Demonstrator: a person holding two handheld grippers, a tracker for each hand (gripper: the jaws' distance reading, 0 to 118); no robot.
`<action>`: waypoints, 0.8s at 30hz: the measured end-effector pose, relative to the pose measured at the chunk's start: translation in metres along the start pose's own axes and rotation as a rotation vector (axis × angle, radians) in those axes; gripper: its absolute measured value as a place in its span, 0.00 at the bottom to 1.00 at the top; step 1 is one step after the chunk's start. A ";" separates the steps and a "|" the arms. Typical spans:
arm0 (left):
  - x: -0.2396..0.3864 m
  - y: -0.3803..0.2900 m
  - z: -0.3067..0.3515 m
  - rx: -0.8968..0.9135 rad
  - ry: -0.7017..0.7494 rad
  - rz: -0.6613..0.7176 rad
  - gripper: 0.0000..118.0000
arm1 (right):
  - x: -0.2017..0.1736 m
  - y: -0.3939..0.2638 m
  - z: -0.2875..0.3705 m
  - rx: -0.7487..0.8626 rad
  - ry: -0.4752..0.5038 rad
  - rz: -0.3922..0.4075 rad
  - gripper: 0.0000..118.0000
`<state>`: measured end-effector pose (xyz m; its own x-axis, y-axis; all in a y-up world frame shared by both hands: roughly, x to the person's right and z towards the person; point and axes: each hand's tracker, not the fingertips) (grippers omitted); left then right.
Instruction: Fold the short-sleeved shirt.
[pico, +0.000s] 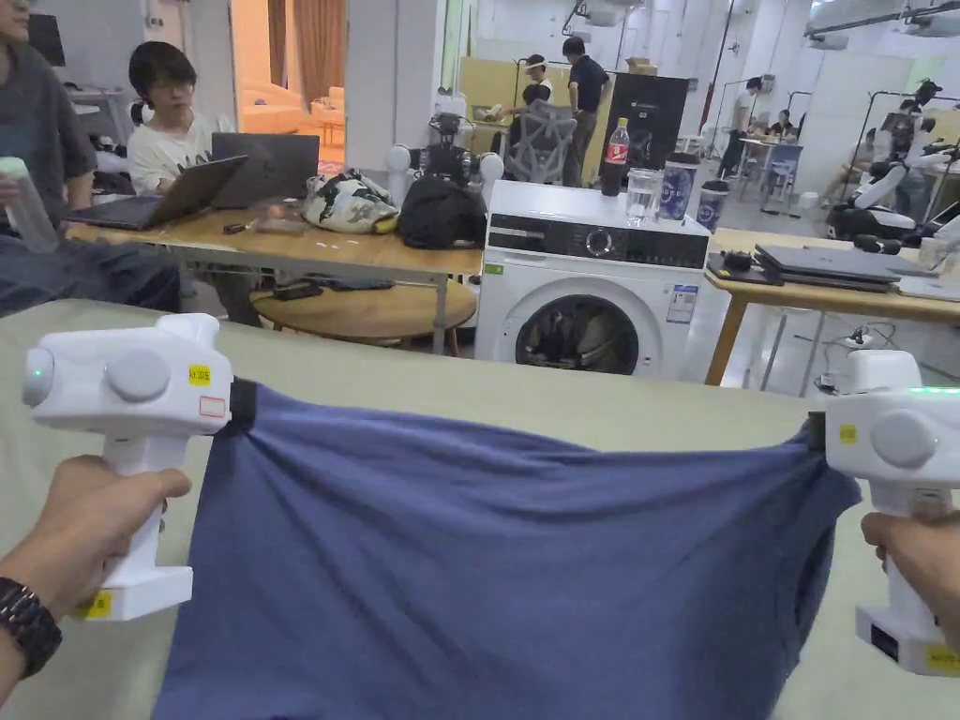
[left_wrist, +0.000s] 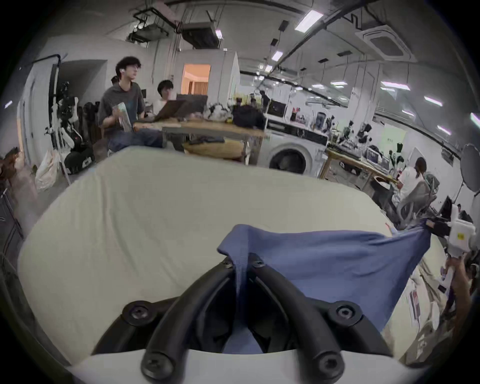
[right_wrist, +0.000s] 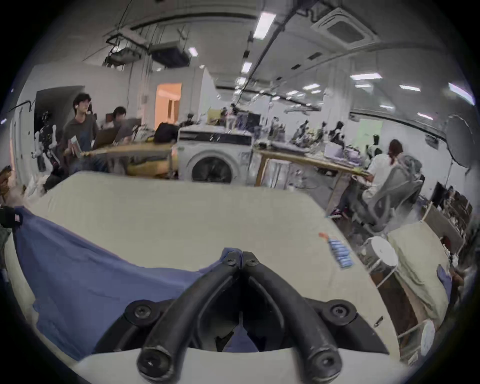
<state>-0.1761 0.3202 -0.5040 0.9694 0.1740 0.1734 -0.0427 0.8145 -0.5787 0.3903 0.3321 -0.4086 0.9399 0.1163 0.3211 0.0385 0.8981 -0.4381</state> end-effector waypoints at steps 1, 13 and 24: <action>0.000 0.010 0.006 0.019 0.014 -0.006 0.00 | 0.004 0.004 0.011 0.022 -0.018 -0.008 0.00; 0.010 0.129 0.048 0.184 0.041 -0.044 0.00 | 0.010 0.090 0.059 0.181 -0.028 -0.070 0.00; 0.019 0.217 0.063 0.291 0.105 -0.077 0.00 | -0.001 0.192 0.043 0.306 -0.088 -0.058 0.00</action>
<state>-0.1820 0.5354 -0.5763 0.9914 0.0602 0.1162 -0.0211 0.9498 -0.3120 0.3823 0.5227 -0.4566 0.9057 0.0856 0.4151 -0.0253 0.9886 -0.1486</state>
